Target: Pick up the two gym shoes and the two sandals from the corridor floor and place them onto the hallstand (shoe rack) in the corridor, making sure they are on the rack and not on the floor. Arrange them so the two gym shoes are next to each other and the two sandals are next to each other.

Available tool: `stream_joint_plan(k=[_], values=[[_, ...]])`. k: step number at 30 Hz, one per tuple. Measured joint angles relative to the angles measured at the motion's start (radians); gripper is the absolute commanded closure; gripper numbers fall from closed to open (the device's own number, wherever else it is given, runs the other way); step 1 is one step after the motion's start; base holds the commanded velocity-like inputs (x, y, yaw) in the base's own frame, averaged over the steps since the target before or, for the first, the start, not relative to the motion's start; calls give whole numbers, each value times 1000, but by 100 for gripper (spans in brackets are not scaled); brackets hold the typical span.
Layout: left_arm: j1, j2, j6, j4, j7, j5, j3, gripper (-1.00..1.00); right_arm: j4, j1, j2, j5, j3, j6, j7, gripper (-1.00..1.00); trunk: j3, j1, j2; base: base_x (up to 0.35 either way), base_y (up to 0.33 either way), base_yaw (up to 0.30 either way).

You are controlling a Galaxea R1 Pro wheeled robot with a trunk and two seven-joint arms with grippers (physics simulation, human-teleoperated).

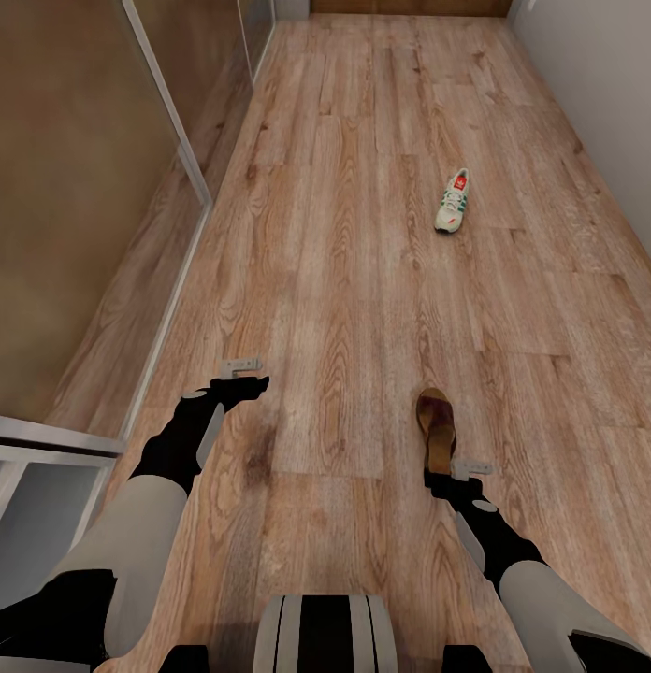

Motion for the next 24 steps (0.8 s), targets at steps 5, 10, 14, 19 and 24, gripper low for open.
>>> stream_joint_plan(k=[5, 10, 14, 19, 24], values=[[0, 0, 0, 0, 0, 0, 0, -100, 0, 0, 0, 0, 0, 0, 0, 100, 0, 0, 0, 0, 0, 0], [0, 0, 2, 0, 0, -1, -1, -100, 0, 0, 0, 0, 0, 0, 0, 100, 0, 0, 0, 0, 0, 0], [0, 1, 1, 0, 0, 0, -1, -100, -1, 0, 0, -1, 2, 0, 1, 100, 0, 0, 0, 0, 0, 0], [0, 1, 2, 0, 1, 0, 0, -100, -46, 0, 1, -1, 1, 1, 1, 100, 19, -2, 1, 0, 0, 0], [0, 2, 2, 0, 2, -1, 1, -100, -291, 0, 3, 0, -1, 21, 1, 100, 39, -5, 2, 0, 0, 0]])
